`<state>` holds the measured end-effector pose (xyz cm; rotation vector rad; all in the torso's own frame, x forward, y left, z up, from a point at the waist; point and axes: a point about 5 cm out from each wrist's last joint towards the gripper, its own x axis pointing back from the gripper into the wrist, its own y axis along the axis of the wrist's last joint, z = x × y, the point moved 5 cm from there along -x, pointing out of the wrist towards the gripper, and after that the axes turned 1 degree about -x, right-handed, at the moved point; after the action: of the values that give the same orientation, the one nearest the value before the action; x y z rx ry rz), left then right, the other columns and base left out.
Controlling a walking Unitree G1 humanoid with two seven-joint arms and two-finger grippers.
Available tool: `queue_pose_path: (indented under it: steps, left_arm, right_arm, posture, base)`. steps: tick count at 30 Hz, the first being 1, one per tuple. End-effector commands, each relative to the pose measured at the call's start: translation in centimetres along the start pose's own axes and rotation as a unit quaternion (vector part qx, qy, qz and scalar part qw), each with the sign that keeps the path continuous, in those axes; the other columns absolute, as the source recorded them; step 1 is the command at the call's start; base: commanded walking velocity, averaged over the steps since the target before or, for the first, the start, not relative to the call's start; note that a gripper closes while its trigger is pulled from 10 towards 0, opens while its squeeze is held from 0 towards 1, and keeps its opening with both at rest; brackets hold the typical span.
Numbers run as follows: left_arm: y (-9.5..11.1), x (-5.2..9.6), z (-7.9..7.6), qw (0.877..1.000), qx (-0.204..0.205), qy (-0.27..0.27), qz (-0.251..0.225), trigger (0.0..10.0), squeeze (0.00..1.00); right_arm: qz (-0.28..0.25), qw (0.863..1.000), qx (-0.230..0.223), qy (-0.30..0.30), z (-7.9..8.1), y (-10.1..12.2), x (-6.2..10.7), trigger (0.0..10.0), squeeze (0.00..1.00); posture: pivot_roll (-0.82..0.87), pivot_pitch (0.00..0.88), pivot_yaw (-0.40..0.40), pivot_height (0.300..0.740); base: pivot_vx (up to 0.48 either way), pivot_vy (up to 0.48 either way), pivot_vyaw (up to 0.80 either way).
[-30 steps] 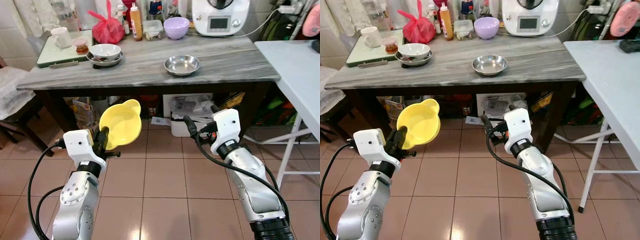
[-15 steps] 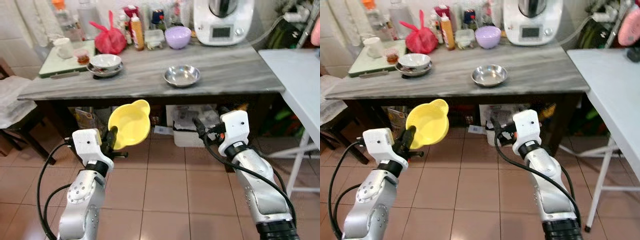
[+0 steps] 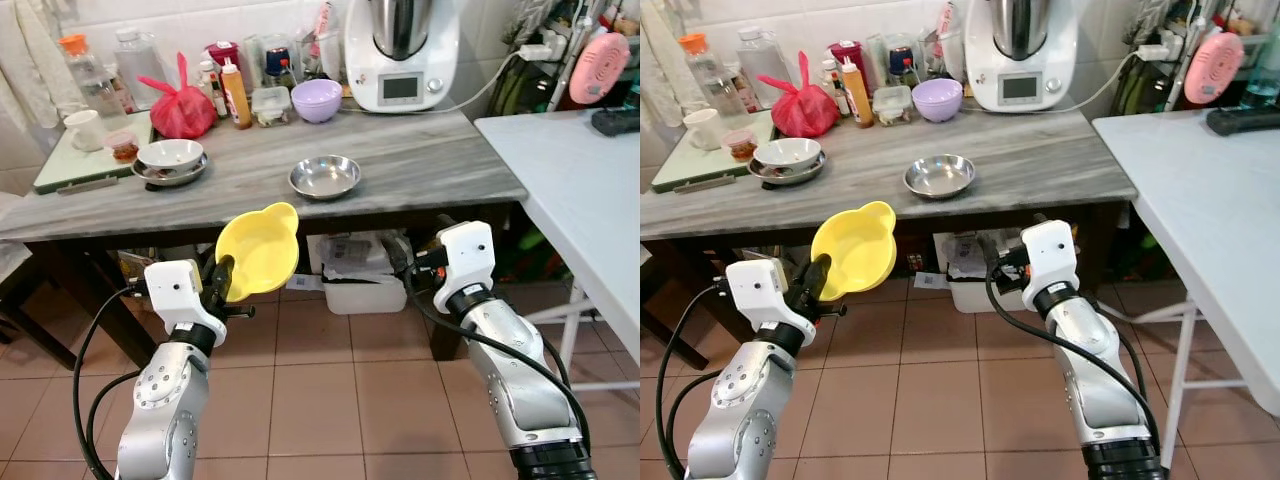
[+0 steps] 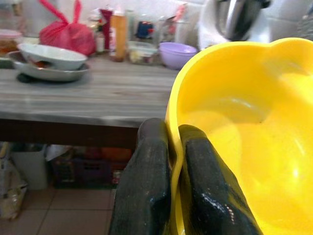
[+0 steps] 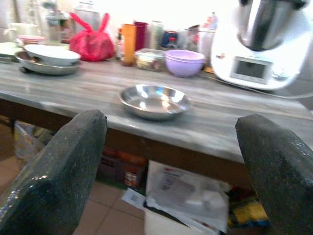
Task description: Setting the table
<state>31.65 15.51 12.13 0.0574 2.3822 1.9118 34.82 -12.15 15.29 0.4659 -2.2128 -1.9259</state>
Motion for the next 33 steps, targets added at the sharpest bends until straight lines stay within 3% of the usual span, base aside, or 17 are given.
queue_pose_path:
  steps: [1,24,33]
  left_arm:
    - [0.52,-0.12,0.44,1.000,-0.004,0.004,-0.007,10.0,0.00]
    - [0.36,-0.19,0.05,1.000,-0.001,-0.002,-0.006,10.0,0.00]
    - [0.26,-0.14,-0.05,1.000,0.002,-0.001,-0.005,10.0,0.00]
  right_arm:
    - [-0.014,1.000,0.005,0.015,0.83,0.83,-0.36,10.0,0.00]
    - [-0.012,1.000,0.000,0.008,0.35,0.84,-0.50,10.0,0.00]
    - [-0.013,1.000,-0.001,0.010,0.49,0.87,-0.38,10.0,0.00]
  posture:
    - [-0.09,0.025,0.078,0.740]
    - [-0.09,0.017,0.068,0.740]
    - [-0.09,0.021,0.068,0.740]
  base:
    - [0.480,0.000,0.00]
    - [0.480,0.000,0.11]
    - [0.480,0.000,-0.36]
